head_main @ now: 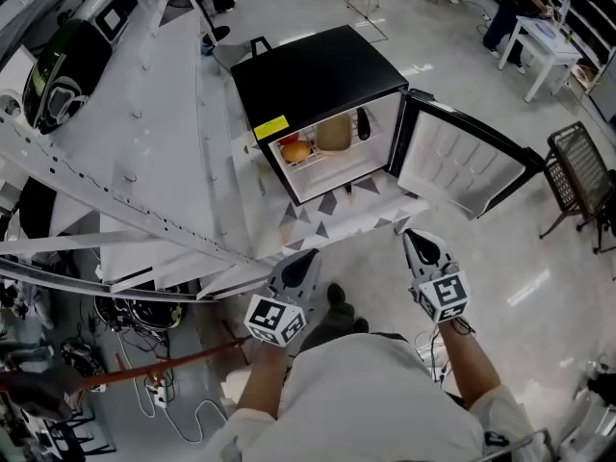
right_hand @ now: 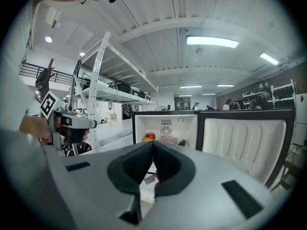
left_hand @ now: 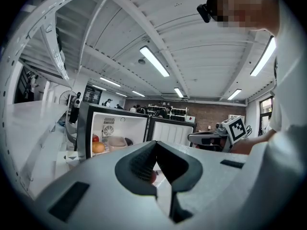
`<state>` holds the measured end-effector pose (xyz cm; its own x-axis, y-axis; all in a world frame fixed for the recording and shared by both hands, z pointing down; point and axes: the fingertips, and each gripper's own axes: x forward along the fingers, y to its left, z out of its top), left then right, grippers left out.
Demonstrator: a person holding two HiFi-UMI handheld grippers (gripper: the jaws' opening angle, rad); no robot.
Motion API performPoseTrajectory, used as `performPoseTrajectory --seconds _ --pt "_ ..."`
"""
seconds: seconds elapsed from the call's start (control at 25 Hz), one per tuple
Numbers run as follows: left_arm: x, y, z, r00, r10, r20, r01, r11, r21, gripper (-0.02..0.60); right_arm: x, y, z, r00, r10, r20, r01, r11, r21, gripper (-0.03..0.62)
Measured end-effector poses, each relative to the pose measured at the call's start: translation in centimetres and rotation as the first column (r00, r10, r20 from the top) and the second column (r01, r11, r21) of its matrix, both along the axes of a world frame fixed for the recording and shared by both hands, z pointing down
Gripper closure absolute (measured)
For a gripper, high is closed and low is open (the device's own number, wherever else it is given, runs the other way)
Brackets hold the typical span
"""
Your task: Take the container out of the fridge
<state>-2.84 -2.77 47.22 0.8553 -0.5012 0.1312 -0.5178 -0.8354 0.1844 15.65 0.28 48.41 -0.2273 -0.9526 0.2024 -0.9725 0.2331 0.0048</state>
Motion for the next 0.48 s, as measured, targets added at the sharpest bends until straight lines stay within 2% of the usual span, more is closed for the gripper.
performPoseTrajectory --seconds 0.16,0.48 --pt "0.2 -2.8 0.4 1.000 0.009 0.001 -0.009 1.000 -0.006 0.580 0.3 -2.7 0.8 1.000 0.009 -0.020 -0.009 1.000 -0.018 0.589" --pt "0.2 -8.9 2.0 0.999 0.042 0.021 -0.042 0.999 -0.020 0.580 -0.3 -9.4 1.5 0.991 -0.007 -0.136 0.004 1.000 -0.022 0.589"
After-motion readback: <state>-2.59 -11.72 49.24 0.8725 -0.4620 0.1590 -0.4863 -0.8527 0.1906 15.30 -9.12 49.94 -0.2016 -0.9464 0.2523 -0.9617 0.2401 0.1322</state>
